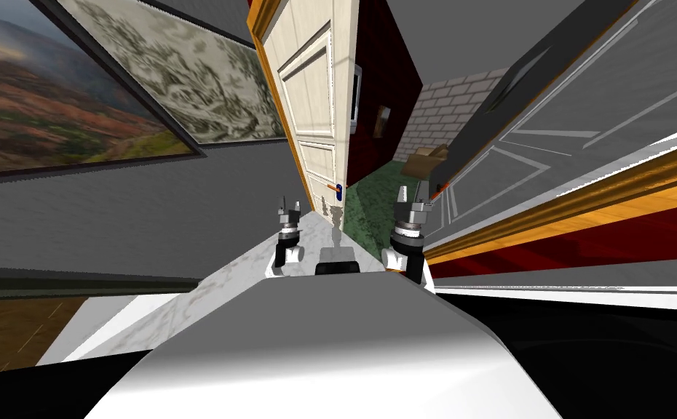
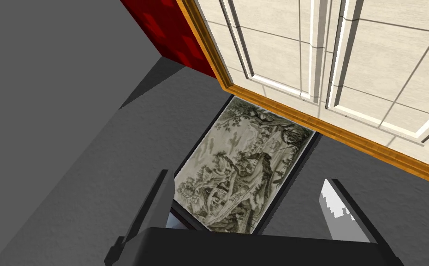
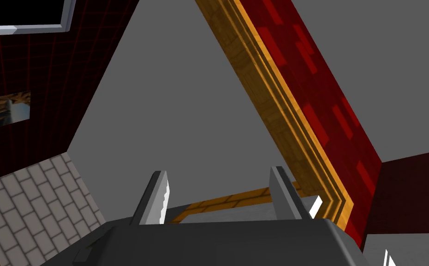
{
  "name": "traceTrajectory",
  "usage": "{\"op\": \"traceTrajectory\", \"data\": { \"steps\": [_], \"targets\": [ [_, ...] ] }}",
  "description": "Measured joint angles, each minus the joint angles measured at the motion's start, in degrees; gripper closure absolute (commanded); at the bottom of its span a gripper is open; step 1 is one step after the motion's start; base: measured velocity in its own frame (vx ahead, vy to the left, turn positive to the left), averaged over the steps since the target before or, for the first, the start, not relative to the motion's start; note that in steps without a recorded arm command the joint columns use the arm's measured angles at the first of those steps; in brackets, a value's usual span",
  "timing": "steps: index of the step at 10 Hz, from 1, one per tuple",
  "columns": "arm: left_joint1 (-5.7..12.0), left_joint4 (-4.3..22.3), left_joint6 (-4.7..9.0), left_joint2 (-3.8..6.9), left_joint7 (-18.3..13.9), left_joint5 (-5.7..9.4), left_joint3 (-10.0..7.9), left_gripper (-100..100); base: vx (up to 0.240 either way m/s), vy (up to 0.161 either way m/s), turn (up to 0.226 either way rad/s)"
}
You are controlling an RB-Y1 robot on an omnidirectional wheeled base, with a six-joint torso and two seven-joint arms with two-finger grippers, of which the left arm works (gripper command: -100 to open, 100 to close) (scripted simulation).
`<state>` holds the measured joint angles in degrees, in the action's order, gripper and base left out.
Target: Push the door open
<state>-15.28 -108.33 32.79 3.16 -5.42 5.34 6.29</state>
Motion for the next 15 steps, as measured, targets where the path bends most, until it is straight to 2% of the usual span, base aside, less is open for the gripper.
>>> {"op": "traceTrajectory", "data": {
  "steps": [1,2,4,6,9,11,12,15],
  "targets": [
    [0.78,1.0,-0.48,0.02,0.0,-0.01,0.09,-100,0.045,0.056,-0.061],
    [2.25,2.9,-0.56,0.13,-0.1,-0.01,0.13,-100,0.038,0.05,-0.046],
    [3.94,6.2,-0.41,0.16,-0.2,-0.11,0.48,-100,0.053,0.073,-0.108],
    [7.14,10.1,-1.05,0.13,-0.3,-0.29,1.15,-100,0.065,0.092,-0.102],
    [8.73,13.7,-1.36,0.27,-0.5,-0.48,1.92,-100,0.046,0.054,-0.066],
    [10.21,16.2,-1.57,0.11,-0.4,-0.65,2.44,-100,0.034,0.054,-0.073],
    [11.68,18.2,-1.44,0.38,-0.6,-0.59,2.47,-100,0.033,0.046,-0.047],
    [13.77,21.7,-2.0,0.28,-0.7,-0.76,3.06,-100,0.039,0.056,-0.076]
  ]
}}
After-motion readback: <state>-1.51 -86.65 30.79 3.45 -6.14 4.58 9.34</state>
